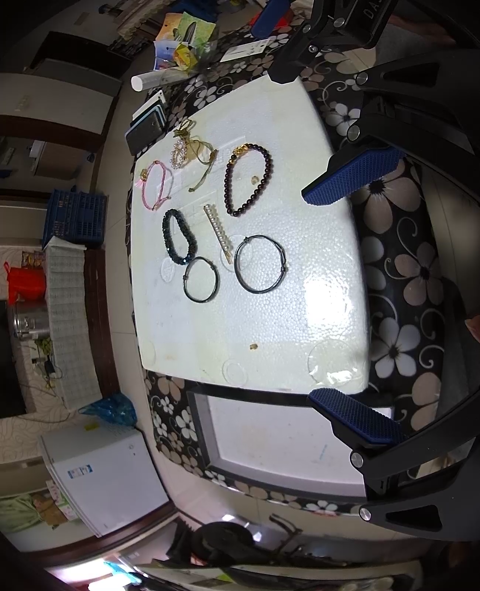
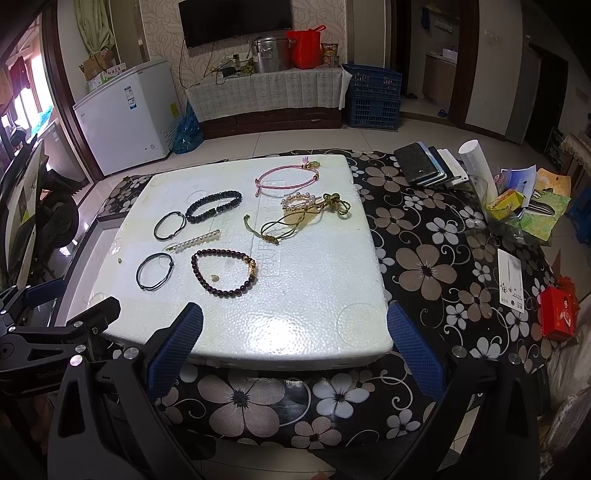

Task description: Organize jewelry

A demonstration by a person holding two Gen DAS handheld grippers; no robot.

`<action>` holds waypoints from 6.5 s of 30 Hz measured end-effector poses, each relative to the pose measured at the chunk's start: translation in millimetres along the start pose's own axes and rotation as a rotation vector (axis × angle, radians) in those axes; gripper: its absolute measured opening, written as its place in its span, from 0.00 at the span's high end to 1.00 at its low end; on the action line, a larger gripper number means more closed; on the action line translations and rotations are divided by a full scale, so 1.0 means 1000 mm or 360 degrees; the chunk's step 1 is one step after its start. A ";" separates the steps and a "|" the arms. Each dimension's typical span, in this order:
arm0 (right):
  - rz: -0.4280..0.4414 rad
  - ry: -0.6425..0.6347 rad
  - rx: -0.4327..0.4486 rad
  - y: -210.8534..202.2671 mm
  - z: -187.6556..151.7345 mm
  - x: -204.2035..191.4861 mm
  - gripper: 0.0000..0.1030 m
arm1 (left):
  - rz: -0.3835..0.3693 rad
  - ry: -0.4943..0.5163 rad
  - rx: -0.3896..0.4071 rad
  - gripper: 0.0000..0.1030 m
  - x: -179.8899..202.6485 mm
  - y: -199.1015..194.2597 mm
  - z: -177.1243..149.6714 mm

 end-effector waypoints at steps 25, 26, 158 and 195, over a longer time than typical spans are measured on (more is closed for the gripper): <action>-0.0078 -0.0014 0.0186 0.009 0.014 0.009 0.04 | -0.0023 0.0022 0.0025 0.02 -0.005 0.019 0.010; -0.0085 -0.0029 0.0205 0.011 0.017 0.009 0.04 | -0.0038 0.0009 0.0046 0.02 -0.008 0.021 0.015; 0.1084 -0.0308 0.0224 0.080 0.103 -0.239 0.98 | -0.0081 -0.0079 0.0369 0.93 -0.213 0.036 0.059; 0.0952 -0.0283 -0.0182 0.139 0.027 -0.322 0.98 | 0.0087 -0.0266 -0.0169 0.93 -0.278 0.111 -0.014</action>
Point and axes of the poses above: each gripper's, at about its wrist camera, not at the fingertips, and y roughly the way its jaws point, x to its right, z to its top, the point moved 4 cm from there along y, roughly the way its jaws point, and after that the axes turned 14 degrees about x, right-handed, at the moved point
